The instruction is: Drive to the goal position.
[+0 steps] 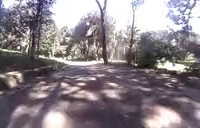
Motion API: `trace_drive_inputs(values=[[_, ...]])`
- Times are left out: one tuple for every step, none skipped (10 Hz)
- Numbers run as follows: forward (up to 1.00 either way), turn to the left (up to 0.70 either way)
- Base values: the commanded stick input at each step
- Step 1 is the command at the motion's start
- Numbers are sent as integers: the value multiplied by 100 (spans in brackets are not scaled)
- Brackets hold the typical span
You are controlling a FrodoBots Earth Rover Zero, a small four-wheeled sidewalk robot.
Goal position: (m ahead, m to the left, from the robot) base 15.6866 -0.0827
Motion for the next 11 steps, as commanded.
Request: trace_drive_inputs(values=[[85, 0], [85, 0], [85, 0], [85, 11], [85, 34], [85, 25], [85, 7], [85, 0], [85, 0], [85, 0], [85, 0]])
